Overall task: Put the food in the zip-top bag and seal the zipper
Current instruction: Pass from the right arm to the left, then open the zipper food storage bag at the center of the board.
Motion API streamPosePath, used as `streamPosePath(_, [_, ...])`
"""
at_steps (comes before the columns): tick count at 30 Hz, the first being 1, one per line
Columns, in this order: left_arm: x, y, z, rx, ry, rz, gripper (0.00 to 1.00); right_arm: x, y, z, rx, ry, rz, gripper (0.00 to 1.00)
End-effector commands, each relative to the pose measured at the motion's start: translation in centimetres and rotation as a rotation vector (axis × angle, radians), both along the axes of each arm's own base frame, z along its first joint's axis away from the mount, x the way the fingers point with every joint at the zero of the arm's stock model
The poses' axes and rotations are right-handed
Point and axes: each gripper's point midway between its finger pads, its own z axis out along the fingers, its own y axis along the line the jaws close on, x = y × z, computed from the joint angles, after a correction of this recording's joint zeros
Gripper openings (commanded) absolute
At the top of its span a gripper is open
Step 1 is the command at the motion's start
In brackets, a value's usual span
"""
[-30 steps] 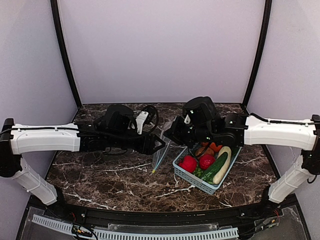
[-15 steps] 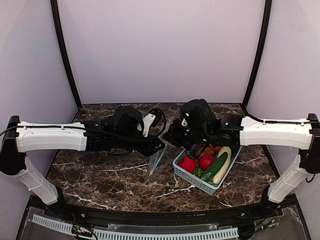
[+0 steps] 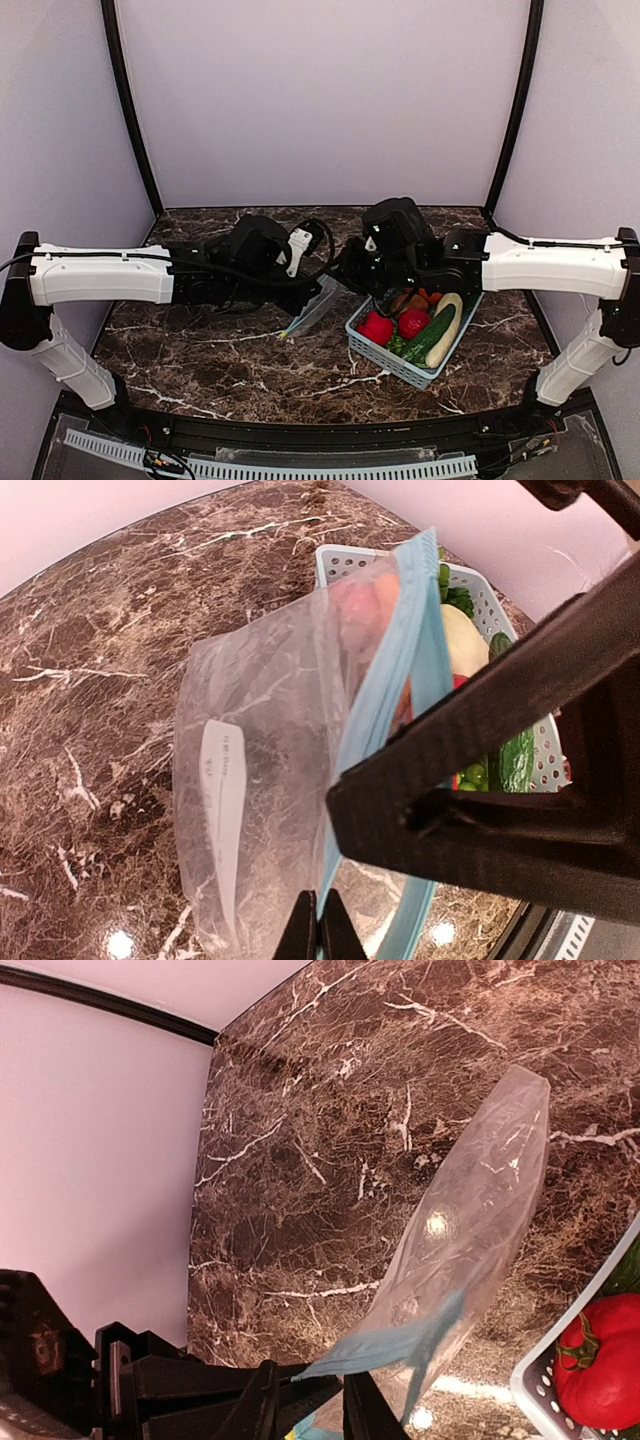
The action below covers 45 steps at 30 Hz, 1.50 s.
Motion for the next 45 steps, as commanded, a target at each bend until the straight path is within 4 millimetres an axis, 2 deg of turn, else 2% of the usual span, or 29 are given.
streamPosePath(1, [0.4, 1.1, 0.8, 0.009, 0.001, 0.065, 0.01, -0.6, -1.0, 1.8, 0.008, -0.048, 0.007, 0.31])
streamPosePath(6, [0.8, 1.7, 1.4, -0.020, 0.010, 0.124, 0.01, -1.2, -3.2, 2.9, 0.015, -0.088, -0.011, 0.51])
streamPosePath(12, [0.6, 1.7, 1.4, -0.039, 0.020, 0.124, 0.01, -1.7, -5.4, 2.0, -0.025, -0.095, -0.043, 0.65])
streamPosePath(15, [0.5, 1.8, 1.1, -0.035, 0.025, 0.124, 0.01, -1.8, -4.9, 1.9, -0.043, -0.105, -0.014, 0.69])
streamPosePath(20, [0.4, 1.7, 0.8, -0.039, 0.036, 0.124, 0.01, -1.4, -2.9, 1.9, -0.091, -0.114, 0.044, 0.75])
streamPosePath(24, [0.4, 1.6, 0.8, -0.042, 0.038, 0.125, 0.01, -0.8, -1.5, 1.5, -0.119, -0.102, 0.055, 0.77])
streamPosePath(28, [0.4, 1.7, 0.9, -0.045, 0.037, 0.125, 0.01, -0.2, -1.0, 0.3, -0.149, -0.076, 0.035, 0.77])
streamPosePath(32, [0.3, 1.8, 0.8, -0.046, 0.038, 0.127, 0.01, 0.3, -1.5, -1.4, -0.200, -0.039, -0.018, 0.73])
streamPosePath(42, [0.4, 2.2, 1.3, -0.068, 0.017, 0.140, 0.01, 1.4, -4.2, -5.3, -0.326, 0.012, -0.119, 0.69])
streamPosePath(45, [0.0, 1.9, 1.4, -0.082, 0.020, 0.112, 0.01, 1.9, -3.7, -5.7, -0.335, 0.010, -0.087, 0.69])
